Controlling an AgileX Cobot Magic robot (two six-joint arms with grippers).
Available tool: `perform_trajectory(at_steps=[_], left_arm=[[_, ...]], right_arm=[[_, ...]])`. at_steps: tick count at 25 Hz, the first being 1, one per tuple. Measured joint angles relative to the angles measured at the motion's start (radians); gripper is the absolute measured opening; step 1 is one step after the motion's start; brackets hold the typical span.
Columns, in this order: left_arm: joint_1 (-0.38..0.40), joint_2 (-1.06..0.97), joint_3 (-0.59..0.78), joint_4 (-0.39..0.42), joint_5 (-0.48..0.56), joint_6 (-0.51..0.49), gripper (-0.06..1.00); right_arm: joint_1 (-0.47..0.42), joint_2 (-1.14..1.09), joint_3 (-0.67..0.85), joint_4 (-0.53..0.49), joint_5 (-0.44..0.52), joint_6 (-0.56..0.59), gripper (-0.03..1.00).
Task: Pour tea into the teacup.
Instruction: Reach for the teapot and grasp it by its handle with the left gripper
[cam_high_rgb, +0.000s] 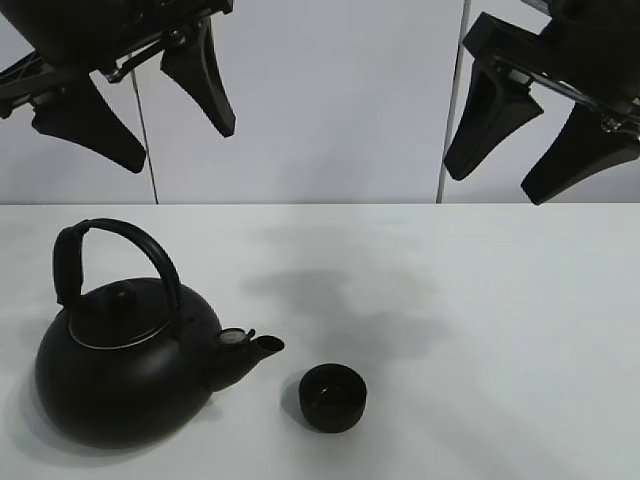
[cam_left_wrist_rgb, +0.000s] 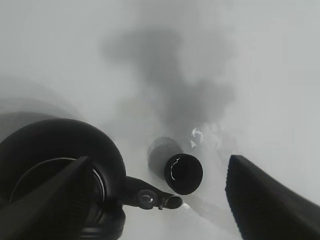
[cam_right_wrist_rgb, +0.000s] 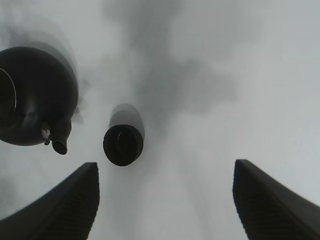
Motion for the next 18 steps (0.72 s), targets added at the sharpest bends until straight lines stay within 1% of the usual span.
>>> perform_trajectory(at_steps=[4,12,16,18], left_arm=[[0.000,0.000,0.000,0.000,-0.027,0.000,0.53],[0.000,0.000,0.000,0.002,-0.020,0.000,0.53],[0.000,0.000,0.000,0.051,-0.023,0.004,0.53],[0.000,-0.001,0.007,0.064,-0.050,0.009,0.53]], right_arm=[[0.000,0.000,0.000,0.000,0.004,0.000,0.52],[0.000,0.000,0.000,0.000,0.004,0.000,0.52],[0.000,0.000,0.000,-0.001,0.004,0.000,0.52],[0.000,0.000,0.000,-0.001,0.004,0.000,0.52]])
